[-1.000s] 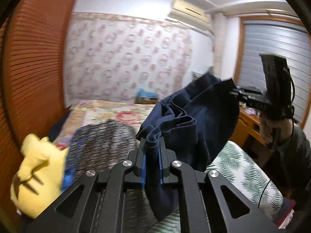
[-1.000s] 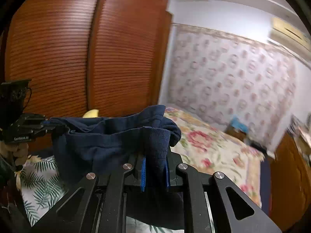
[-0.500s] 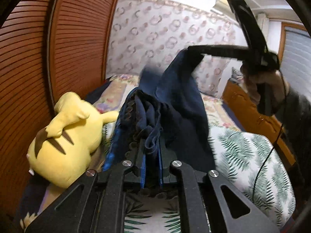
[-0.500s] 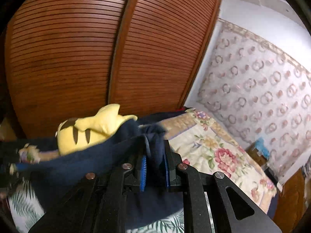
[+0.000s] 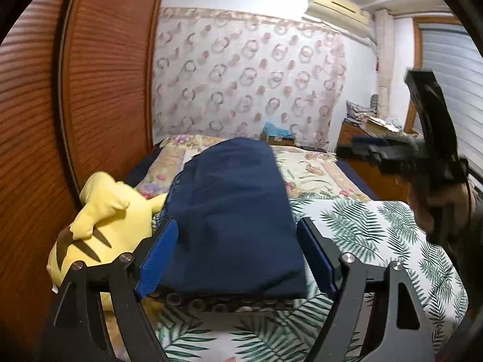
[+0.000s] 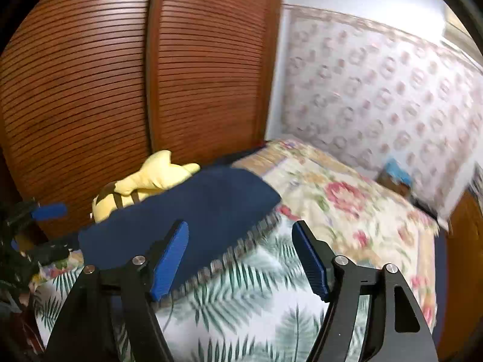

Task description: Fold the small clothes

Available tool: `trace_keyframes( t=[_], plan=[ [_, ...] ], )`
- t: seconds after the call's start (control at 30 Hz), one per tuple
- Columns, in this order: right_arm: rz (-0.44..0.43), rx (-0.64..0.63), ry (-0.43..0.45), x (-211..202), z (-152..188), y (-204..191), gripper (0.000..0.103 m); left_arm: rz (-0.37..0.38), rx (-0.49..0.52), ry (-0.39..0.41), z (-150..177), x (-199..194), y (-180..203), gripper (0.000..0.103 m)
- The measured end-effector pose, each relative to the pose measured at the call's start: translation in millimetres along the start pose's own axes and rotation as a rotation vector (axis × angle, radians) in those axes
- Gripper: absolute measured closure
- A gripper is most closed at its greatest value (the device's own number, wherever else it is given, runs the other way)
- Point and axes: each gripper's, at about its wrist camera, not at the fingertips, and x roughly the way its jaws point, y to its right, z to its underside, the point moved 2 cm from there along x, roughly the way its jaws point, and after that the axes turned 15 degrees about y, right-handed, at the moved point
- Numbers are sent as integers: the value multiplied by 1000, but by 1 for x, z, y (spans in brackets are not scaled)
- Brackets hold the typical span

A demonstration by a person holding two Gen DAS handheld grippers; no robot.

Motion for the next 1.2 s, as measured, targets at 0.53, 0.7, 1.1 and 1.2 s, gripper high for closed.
trace_keyframes(
  t=[0.53,0.7,1.1,1.2],
  plan=[
    [312,210,91,-149,51,-38,23,75,87,22,-8,-27,90,21],
    [385,222,141,-174,58,-66,23,79,108,30,-10,-33,107,21],
    [457,236,159,-170,85,-102,23,98,101,31,-10,-39,122,21],
    [466,245,160,-170,87,-105,23,95,102,33,-12,-39,123,21]
  ],
)
